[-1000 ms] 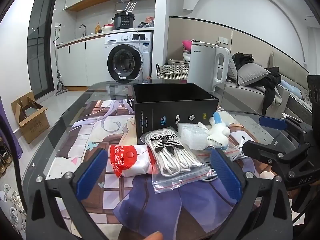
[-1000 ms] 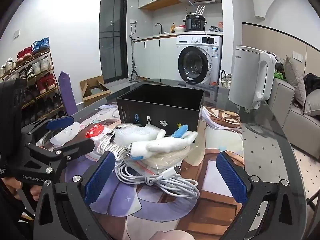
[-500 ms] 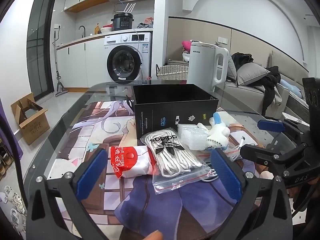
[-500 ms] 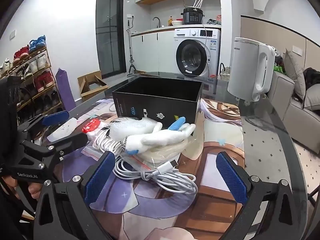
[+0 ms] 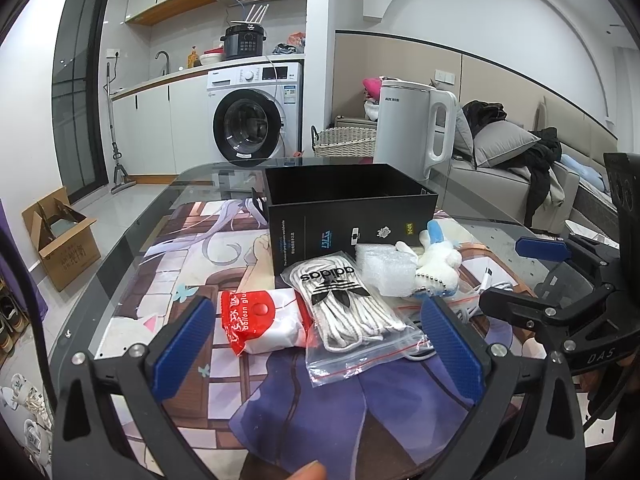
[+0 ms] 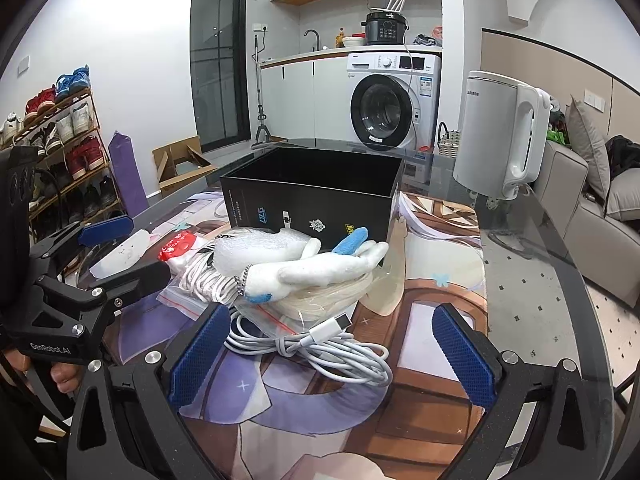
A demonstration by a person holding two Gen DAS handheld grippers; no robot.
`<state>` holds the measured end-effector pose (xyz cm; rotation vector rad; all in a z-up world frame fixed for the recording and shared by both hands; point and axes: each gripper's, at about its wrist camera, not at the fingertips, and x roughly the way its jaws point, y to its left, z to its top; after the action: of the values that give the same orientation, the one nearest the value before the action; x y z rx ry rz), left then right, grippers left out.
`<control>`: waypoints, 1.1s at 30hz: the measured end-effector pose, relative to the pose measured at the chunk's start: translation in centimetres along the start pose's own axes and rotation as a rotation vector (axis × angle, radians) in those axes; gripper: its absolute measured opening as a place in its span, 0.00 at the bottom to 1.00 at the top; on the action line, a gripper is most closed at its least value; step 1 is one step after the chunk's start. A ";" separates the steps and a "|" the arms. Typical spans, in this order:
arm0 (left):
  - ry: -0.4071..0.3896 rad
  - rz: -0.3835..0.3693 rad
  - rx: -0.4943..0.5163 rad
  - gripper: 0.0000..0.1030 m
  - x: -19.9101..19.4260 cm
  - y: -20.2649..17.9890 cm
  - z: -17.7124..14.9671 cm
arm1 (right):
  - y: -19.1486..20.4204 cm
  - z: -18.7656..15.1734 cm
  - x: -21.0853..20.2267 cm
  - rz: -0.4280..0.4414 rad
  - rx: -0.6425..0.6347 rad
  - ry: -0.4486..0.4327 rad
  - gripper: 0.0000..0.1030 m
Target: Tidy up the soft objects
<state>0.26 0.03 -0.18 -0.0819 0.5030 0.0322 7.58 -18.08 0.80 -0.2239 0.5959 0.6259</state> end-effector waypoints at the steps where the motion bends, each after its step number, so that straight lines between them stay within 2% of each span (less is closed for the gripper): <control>1: -0.001 0.001 0.000 1.00 -0.1 0.0 -0.1 | 0.0 0.0 0.0 -0.003 0.000 0.003 1.00; 33: -0.001 0.005 0.005 1.00 -0.2 0.3 -0.1 | 0.2 0.0 0.2 -0.003 -0.011 0.017 1.00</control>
<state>0.07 0.29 -0.20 -0.0756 0.5028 0.0361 7.57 -17.87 0.66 -0.2408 0.6086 0.6249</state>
